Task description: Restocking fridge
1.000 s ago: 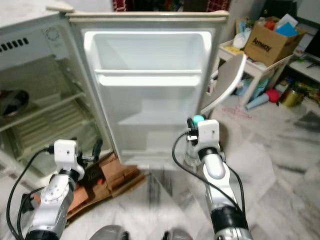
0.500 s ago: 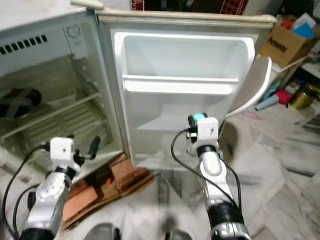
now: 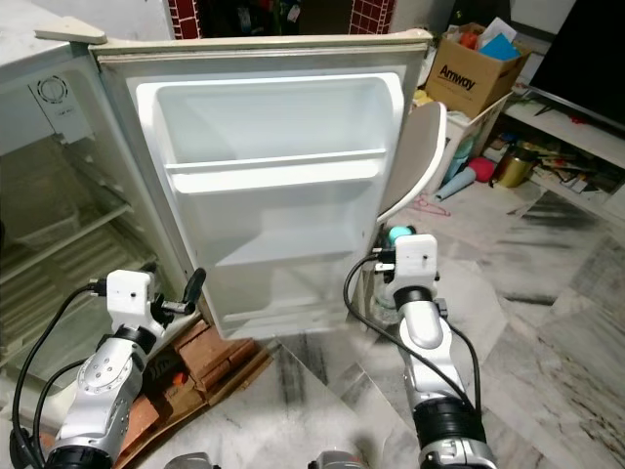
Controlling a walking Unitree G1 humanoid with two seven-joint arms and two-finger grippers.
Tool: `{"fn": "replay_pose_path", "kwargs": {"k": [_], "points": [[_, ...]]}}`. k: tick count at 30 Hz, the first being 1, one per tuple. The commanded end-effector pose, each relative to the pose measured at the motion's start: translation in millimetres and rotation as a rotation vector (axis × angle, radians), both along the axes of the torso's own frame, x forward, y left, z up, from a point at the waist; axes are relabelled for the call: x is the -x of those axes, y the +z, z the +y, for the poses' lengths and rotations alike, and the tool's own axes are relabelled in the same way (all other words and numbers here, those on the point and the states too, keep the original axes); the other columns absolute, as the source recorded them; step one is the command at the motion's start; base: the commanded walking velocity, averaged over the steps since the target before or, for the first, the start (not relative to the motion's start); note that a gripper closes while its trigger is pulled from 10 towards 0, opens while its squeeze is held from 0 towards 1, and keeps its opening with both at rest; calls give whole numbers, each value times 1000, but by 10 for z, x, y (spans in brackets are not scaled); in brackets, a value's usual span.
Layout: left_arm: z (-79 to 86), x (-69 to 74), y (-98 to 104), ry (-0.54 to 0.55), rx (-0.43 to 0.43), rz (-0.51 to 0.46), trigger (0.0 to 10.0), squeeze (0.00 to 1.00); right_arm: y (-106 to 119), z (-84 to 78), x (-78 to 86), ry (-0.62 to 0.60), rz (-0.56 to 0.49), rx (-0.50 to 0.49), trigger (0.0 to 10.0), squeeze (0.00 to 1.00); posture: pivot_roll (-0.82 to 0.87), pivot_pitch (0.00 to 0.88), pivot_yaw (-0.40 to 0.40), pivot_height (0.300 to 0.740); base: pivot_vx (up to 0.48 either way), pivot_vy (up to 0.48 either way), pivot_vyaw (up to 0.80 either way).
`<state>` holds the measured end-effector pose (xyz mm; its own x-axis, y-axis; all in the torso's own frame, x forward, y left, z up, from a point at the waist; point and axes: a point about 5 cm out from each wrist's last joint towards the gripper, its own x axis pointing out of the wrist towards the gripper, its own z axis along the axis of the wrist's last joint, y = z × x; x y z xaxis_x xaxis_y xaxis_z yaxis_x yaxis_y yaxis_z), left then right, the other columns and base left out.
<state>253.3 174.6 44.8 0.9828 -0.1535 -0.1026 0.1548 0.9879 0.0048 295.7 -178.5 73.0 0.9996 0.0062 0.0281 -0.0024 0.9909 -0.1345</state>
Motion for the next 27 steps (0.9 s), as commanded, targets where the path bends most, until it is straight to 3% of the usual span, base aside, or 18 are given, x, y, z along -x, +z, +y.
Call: {"fn": "replay_pose_path", "kwargs": {"k": [1,8,13,27], "points": [[58,8,20,11,-11,-7,10000,0,101,70,-59,22,-44,-5,10000,0,92,35,-37,740,262,0,0],[190,86,-6,39,-40,7,10000,0,106,113,-39,77,-54,16,10000,0,94,37,-40,740,35,0,0],[272,134,-22,52,-54,17,10000,0,106,111,-34,73,-55,12,10000,0,97,37,-43,740,0,0,601],[284,277,-64,60,-49,49,10000,0,114,62,-26,36,-63,4,10000,0,98,41,-46,740,0,0,63]]}}
